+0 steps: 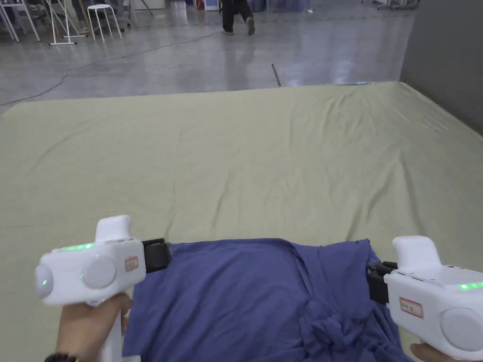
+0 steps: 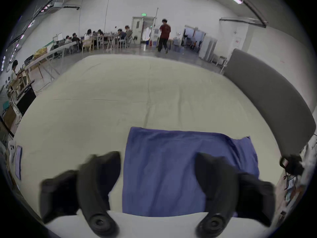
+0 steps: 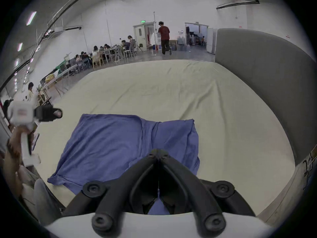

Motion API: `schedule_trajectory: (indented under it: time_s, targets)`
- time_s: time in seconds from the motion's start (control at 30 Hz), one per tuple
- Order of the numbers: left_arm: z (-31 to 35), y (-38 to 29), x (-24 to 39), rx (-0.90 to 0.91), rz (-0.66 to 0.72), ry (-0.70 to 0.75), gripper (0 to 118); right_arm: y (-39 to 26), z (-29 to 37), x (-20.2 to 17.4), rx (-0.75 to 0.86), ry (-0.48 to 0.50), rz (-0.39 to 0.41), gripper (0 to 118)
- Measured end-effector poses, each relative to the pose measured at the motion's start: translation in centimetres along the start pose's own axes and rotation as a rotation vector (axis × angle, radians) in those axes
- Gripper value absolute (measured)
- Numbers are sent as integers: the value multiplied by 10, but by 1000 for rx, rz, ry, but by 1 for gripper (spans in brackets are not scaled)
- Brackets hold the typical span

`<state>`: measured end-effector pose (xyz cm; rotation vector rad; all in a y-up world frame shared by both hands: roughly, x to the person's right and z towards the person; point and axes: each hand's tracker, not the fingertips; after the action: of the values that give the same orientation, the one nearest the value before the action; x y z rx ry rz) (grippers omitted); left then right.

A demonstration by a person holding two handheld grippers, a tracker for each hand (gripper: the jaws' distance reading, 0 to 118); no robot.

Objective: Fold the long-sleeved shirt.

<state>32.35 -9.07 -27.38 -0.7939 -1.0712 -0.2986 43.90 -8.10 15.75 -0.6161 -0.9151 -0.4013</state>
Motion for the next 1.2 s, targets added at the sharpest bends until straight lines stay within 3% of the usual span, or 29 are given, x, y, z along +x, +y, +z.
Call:
schedule_trajectory:
  time_s: [0.13, 0.27, 0.4, 0.47, 0.5, 0.53, 0.57, 0.67, 0.77, 0.8, 0.87, 0.9, 1.03, 1.1, 1.13, 1.2]
  targets:
    - [-87, 33, -21, -130, -20, 117, 98, -4, -18, 4, -39, 5, -15, 3]
    - [-144, 39, -31, -274, 5, 115, 97, -9, -36, 11, -84, -3, -22, 3]
    - [-169, 31, -26, -335, -40, 78, 88, -10, -47, 19, -113, -24, -14, 3]
    - [-161, 26, -12, -300, -99, 159, 86, -9, -52, 22, -124, -33, -13, 3]
    - [-155, 28, -7, -297, -98, 162, 75, -8, -54, 23, -130, -37, -14, 3]
    - [-144, 29, -1, -251, -138, 198, 30, -5, -55, 25, -137, -38, -17, 3]
    - [-134, 30, 2, -226, -142, 145, 0, -1, -58, 28, -140, -37, -20, 3]
    - [-108, 31, 7, -226, -133, 63, 0, 28, -75, 44, -134, 8, -34, 3]
    - [-89, 35, 13, -177, -180, 85, 0, 70, -108, 59, -187, -30, -50, 4]
    - [-83, 36, 12, -171, -175, 80, 0, 84, -120, 64, -205, -42, -59, 18]
    - [-79, 41, 11, -156, -133, 51, 0, 102, -149, 74, -238, -42, -77, 92]
    - [-77, 41, 10, -158, -124, 47, 0, 106, -162, 79, -263, -39, -93, 107]
    - [-76, 41, 12, -158, -137, 53, 0, 110, -208, 83, -461, -66, -124, 103]
    - [-75, 39, 10, -160, -141, 51, 0, 106, -220, 80, -483, -68, -108, 90]
    - [-80, 39, 11, -163, -141, 48, 0, 105, -226, 79, -495, -78, -102, 77]
    - [-79, 37, 10, -166, -140, 50, 0, 101, -237, 78, -517, -104, -102, 70]
